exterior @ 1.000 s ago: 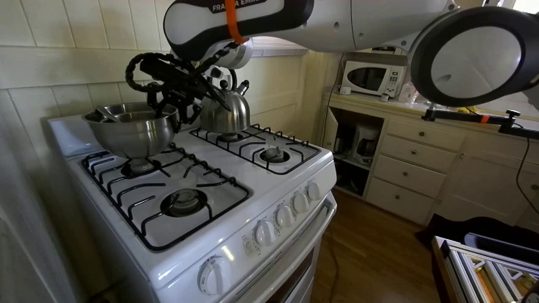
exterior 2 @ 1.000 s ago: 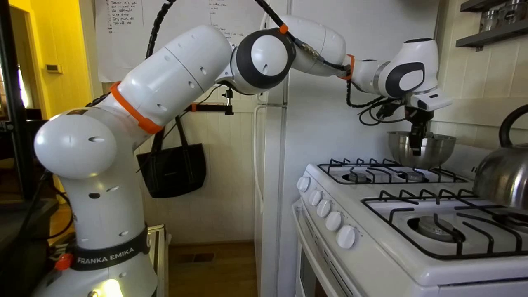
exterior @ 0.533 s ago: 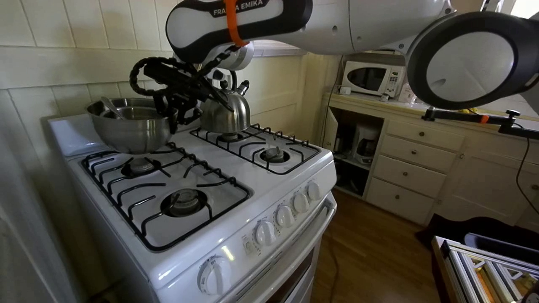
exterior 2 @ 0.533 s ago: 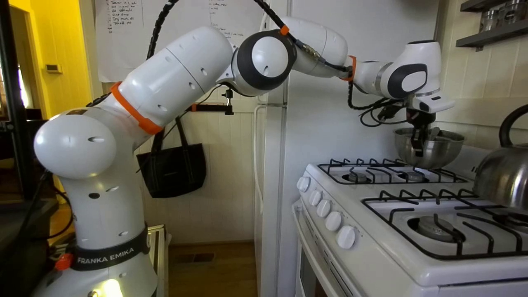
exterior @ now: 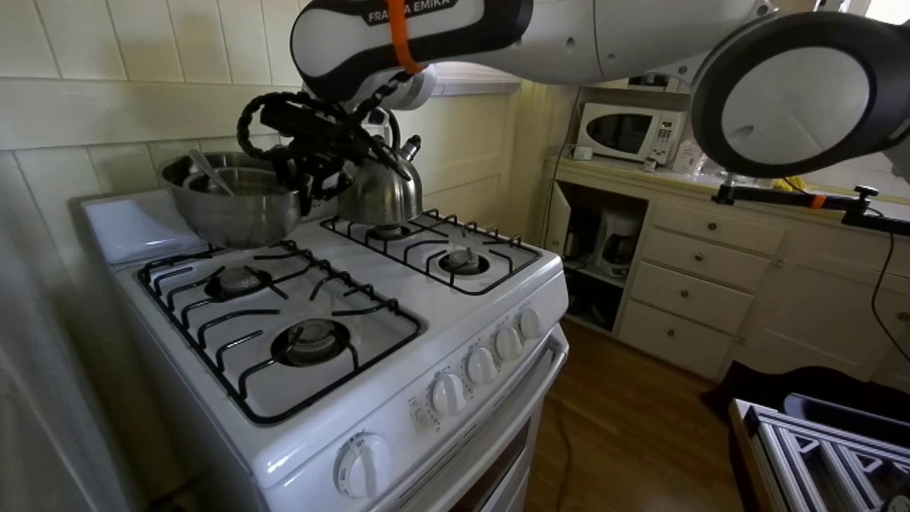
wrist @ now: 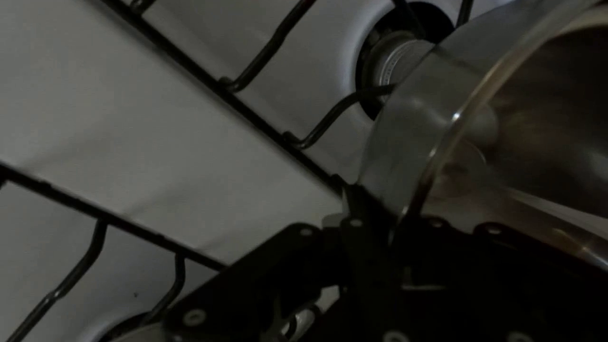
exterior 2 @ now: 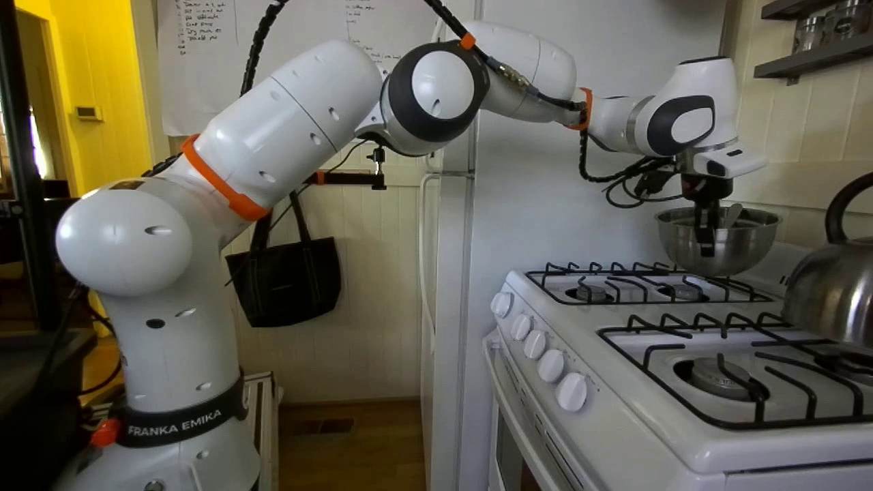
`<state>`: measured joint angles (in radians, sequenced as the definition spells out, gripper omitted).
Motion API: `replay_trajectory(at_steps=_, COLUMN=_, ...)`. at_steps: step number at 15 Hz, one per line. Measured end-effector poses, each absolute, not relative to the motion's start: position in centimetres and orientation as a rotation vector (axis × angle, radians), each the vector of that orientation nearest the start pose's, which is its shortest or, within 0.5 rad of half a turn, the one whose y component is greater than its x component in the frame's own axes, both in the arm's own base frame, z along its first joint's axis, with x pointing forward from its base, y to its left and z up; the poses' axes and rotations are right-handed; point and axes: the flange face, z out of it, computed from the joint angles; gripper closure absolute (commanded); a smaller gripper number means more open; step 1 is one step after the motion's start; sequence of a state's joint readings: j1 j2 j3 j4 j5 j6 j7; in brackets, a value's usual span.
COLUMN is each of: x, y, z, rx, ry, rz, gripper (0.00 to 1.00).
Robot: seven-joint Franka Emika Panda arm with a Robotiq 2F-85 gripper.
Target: Move the silver kettle to the back right plate of the stove then move the silver bowl forwards and remove the silver spoon from the bowl.
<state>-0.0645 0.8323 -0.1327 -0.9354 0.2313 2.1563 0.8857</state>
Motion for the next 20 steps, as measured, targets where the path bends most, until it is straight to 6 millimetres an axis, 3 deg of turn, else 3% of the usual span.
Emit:
replay_trajectory(at_steps=5, x=76.0, y=-15.1, z=48.1, rx=-2.593, ry=1.259, rz=-0.55, gripper=0.96)
replay_trajectory(at_steps=10, x=69.9, y=-19.0, z=50.5, rx=-2.744, ry=1.04, rz=-0.479, gripper=0.96)
replay_trajectory(at_steps=14, x=64.4, y=-19.8, z=51.1, rx=-2.817, ry=0.891, rz=-0.347, gripper=0.96)
replay_trajectory(at_steps=15, x=63.0, y=-19.7, z=51.2, rx=-2.816, ry=0.869, rz=-0.32, gripper=0.85)
replay_trajectory(at_steps=17, x=60.3, y=-19.1, z=51.6, rx=-2.781, ry=0.858, rz=-0.264, gripper=0.85)
replay_trajectory(at_steps=19, x=59.0, y=-18.7, z=52.0, rx=-2.766, ry=0.851, rz=-0.254, gripper=0.85)
replay_trajectory(at_steps=20, x=58.7, y=-18.6, z=52.0, rx=-2.763, ry=0.85, rz=-0.252, gripper=0.96)
